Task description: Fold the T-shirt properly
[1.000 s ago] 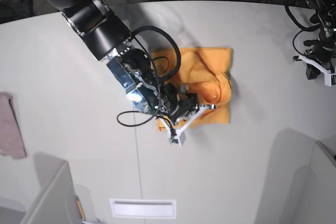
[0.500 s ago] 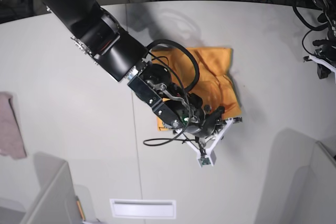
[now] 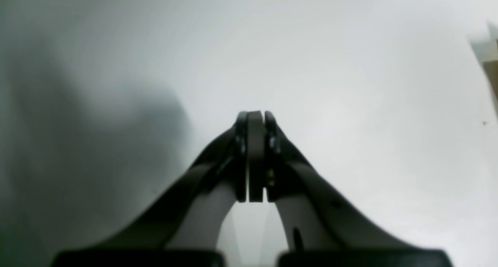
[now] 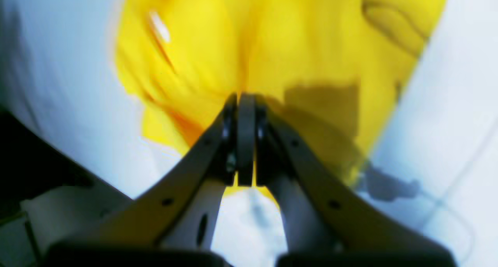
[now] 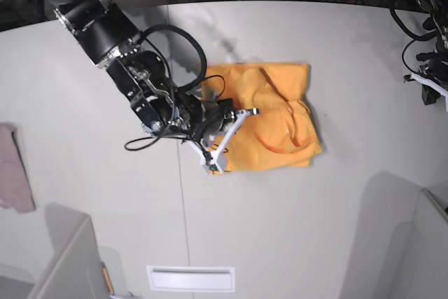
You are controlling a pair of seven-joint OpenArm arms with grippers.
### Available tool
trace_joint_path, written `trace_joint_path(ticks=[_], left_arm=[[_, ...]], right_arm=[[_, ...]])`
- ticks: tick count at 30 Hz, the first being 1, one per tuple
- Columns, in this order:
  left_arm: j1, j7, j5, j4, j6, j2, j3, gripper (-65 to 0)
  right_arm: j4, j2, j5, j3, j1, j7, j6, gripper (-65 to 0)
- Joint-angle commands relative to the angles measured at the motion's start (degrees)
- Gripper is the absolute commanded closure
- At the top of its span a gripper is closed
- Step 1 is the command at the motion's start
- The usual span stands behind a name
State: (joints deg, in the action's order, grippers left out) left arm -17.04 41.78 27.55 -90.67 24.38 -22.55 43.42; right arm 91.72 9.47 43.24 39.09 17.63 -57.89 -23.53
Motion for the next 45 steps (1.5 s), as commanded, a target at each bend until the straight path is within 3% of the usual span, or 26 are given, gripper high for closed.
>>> trace_joint_path(ticks=[1, 7, 11, 18, 27, 30, 33, 37, 45], left_arm=[[0.29, -1.21, 0.71, -0.97, 0.1, -1.23, 0.23, 0.0], [0.29, -1.21, 0.71, -1.15, 0.1, -0.97, 0.05, 0.0], [0.11, -1.21, 0.71, -1.15, 0.1, -0.97, 0.05, 0.0], [0.03, -1.21, 0.71, -0.97, 0.1, -1.06, 0.41, 0.0], [0.47, -1.21, 0.45, -0.89, 0.1, -1.23, 0.58, 0.0], [0.55, -1.21, 0.54, -0.89, 0.1, -1.85, 0.58, 0.0], [0.2, -1.21, 0.8, -0.89, 0.1, -2.38, 0.58, 0.0], [0.03, -1.21, 0.8, -0.89, 0.1, -2.38, 0.58, 0.0], [0.03, -1.21, 0.8, -1.06, 0.1, -2.11, 0.58, 0.0]], right_arm=[[1.6, 0.06, 0.23, -0.45, 0.53, 1.23, 0.1, 0.0], [4.94, 0.15, 0.23, -0.01, -3.69, 1.32, 0.1, 0.0], [4.41, -2.66, -0.21, 0.34, -4.22, 1.32, 0.1, 0.0], [1.42, -8.9, -12.78, 13.26, -3.43, 0.88, 0.36, 0.0], [0.89, -14.88, -13.84, 29.96, 0.17, 0.7, 0.54, 0.0], [2.74, -14.62, -14.01, 29.26, 2.11, -1.23, 0.1, 0.0], [4.5, -14.09, -15.77, 22.05, 2.55, -3.08, 0.01, 0.0], [2.12, -13.74, -22.63, 13.88, 2.81, -2.2, 0.28, 0.0], [-7.72, -14.53, -26.67, 13.08, 2.99, 3.07, 0.45, 0.0]])
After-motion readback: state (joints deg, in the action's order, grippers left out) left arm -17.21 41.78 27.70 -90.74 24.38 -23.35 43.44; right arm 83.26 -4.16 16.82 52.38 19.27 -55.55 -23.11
